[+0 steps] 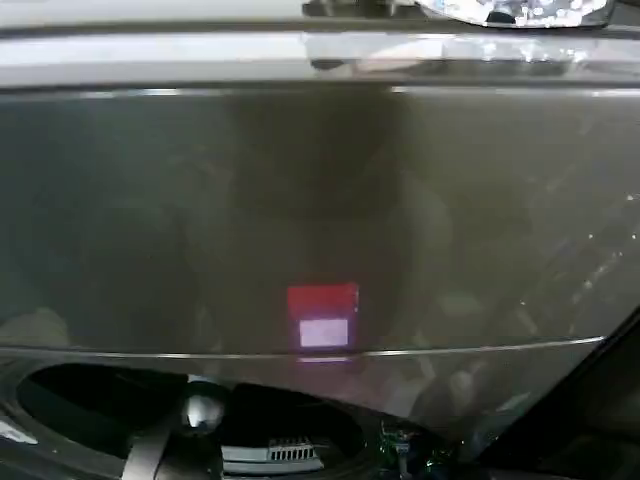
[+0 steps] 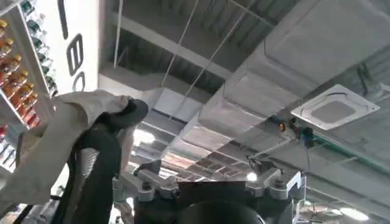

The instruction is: Grasp the clothes from the dryer.

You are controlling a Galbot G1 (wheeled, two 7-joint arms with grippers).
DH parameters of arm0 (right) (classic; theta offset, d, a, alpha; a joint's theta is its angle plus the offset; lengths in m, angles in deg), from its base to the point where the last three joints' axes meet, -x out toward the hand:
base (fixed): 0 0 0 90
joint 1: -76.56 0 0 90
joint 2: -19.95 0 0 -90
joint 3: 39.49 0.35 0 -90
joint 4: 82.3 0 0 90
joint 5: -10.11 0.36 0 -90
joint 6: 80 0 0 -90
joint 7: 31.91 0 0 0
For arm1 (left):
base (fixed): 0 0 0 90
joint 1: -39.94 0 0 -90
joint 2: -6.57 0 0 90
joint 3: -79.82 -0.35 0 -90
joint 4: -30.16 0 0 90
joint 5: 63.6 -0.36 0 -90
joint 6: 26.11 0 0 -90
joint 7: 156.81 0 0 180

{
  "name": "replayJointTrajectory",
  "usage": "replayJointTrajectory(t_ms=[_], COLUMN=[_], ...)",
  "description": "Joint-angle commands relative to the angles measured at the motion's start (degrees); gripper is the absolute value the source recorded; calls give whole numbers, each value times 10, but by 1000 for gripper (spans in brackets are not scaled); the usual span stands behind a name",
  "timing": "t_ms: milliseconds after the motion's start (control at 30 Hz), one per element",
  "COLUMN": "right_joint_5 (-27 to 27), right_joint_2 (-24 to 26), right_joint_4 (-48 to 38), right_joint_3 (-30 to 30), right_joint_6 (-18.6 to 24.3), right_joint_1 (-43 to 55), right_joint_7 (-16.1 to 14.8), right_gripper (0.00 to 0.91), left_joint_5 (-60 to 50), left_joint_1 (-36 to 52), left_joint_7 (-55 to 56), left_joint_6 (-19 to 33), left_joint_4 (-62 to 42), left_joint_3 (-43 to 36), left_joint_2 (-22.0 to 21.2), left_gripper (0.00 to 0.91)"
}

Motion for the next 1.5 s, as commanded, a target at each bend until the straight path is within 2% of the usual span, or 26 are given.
replayJointTrajectory(t_ms=[33, 133, 167, 200, 233, 467, 600, 700, 1033, 1067, 1100, 1133, 1233, 1500], right_joint_5=[-1, -1, -1, -1, -1, -6, -10, -10, -11, -11, -11, -11, -11, -11], right_joint_2=[-1, -2, -2, -2, -2, -4, -4, -4, -5, -6, -6, -7, -7, -3], right_joint_4=[-1, -3, -4, -4, -5, -15, -16, -15, -7, -7, -6, -5, -7, -12], right_joint_3=[1, 0, 1, 1, 2, -7, -9, -8, -8, -8, -8, -9, -9, -9], right_joint_6=[1, 3, 4, 4, 5, 13, 14, 14, 12, 12, 12, 12, 13, 13], right_joint_1=[0, 0, -1, -1, -1, 7, 7, 6, 6, 7, 7, 7, 6, 7], right_joint_7=[-1, -1, -1, -2, -2, -5, -5, -5, -4, -4, -4, -4, -5, -5], right_gripper=[907, 907, 907, 907, 907, 907, 907, 907, 907, 907, 907, 907, 907, 907], left_joint_5=[-117, -121, -115, -102, -80, -57, -21, -40, -10, -2, 4, 11, 26, 58], left_joint_1=[21, 32, 35, 41, 43, 51, 50, 44, 38, 38, 37, 36, 35, 31], left_joint_7=[-169, -186, -186, -187, -200, -238, -281, -298, -301, -299, -300, -300, -304, -298], left_joint_6=[98, 136, 159, 210, 224, 219, 192, 179, 147, 135, 136, 141, 157, 159], left_joint_4=[-29, -50, -64, -77, -83, -110, -122, -125, -142, -141, -141, -140, -138, -132], left_joint_3=[13, 17, 21, 29, 30, 29, 32, 35, 36, 35, 35, 35, 33, 31], left_joint_2=[15, 16, 16, 15, 17, 16, 16, 18, 26, 26, 26, 26, 27, 26], left_gripper=[907, 907, 907, 907, 907, 907, 907, 907, 907, 876, 102, 0, 0, 0])
